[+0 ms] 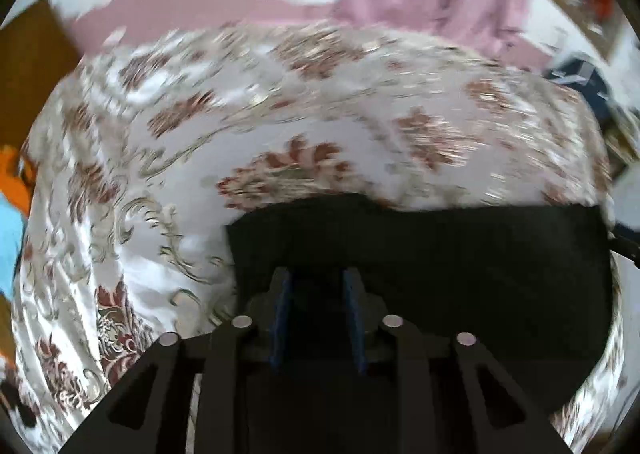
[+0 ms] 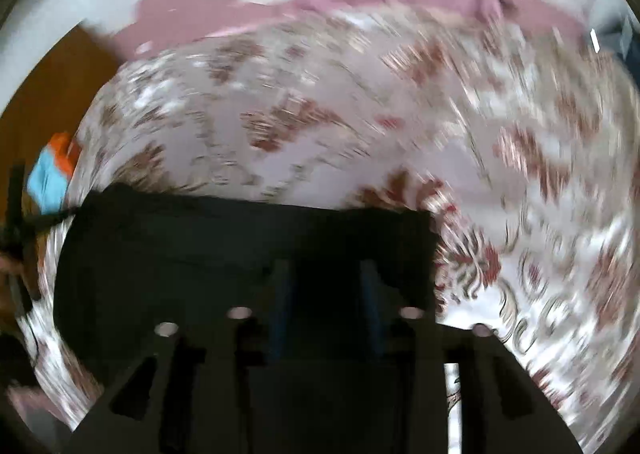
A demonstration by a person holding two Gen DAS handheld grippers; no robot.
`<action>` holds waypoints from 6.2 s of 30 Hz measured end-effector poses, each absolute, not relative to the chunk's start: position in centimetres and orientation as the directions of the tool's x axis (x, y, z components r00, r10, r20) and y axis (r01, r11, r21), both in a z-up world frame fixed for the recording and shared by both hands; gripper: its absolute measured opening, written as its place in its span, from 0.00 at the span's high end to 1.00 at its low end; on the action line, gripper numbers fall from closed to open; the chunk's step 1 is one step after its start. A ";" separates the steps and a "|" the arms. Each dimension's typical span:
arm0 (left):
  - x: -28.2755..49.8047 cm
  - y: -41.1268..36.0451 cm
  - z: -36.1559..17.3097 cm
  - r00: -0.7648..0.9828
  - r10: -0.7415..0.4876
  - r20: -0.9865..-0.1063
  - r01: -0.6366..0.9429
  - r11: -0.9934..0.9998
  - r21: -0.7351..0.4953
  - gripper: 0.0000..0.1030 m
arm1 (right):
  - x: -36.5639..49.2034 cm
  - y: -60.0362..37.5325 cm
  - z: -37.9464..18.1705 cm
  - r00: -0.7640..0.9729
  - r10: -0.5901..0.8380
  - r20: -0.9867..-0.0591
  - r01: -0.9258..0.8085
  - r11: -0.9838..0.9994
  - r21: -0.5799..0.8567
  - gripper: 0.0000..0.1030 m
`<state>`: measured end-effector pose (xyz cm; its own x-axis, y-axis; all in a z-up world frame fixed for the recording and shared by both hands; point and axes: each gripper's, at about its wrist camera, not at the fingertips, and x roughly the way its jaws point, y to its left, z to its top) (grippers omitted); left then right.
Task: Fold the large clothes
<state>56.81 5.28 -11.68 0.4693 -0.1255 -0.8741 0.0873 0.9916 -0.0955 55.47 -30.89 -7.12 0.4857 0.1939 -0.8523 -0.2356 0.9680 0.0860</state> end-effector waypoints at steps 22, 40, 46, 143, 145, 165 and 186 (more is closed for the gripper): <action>55.9 0.4 -18.6 0.384 -0.061 -0.921 0.131 0.991 -0.011 0.65 | 54.2 -22.3 -16.8 0.308 0.187 -0.933 -0.296 0.951 0.093 0.36; 54.2 7.0 -16.7 0.377 -0.019 -0.926 0.060 0.998 0.004 0.65 | 51.7 -32.8 -12.8 0.366 0.126 -0.922 -0.216 0.975 0.047 0.36; 52.9 9.5 -15.7 0.396 -0.036 -0.918 0.010 0.999 -0.035 0.65 | 51.2 -34.6 -12.6 0.371 0.123 -0.920 -0.169 0.984 0.063 0.36; 41.9 12.0 -10.8 0.321 -0.364 -0.875 -0.013 0.922 -0.388 0.83 | 46.4 -30.0 -11.8 0.206 0.485 -0.850 -0.239 0.867 0.437 0.82; 40.6 12.4 -11.0 0.313 -0.361 -0.879 -0.030 0.921 -0.389 0.83 | 45.7 -29.6 -11.9 0.191 0.483 -0.854 -0.239 0.867 0.437 0.82; 39.2 14.8 -10.4 0.349 -0.323 -0.880 -0.045 0.932 -0.360 0.83 | 46.4 -26.3 -11.8 0.160 0.487 -0.859 -0.298 0.853 0.429 0.82; 38.2 12.4 -20.1 0.315 -0.326 -0.892 -0.063 0.930 -0.362 0.55 | 39.7 -41.8 -23.2 0.176 0.507 -0.844 0.003 0.857 0.515 0.46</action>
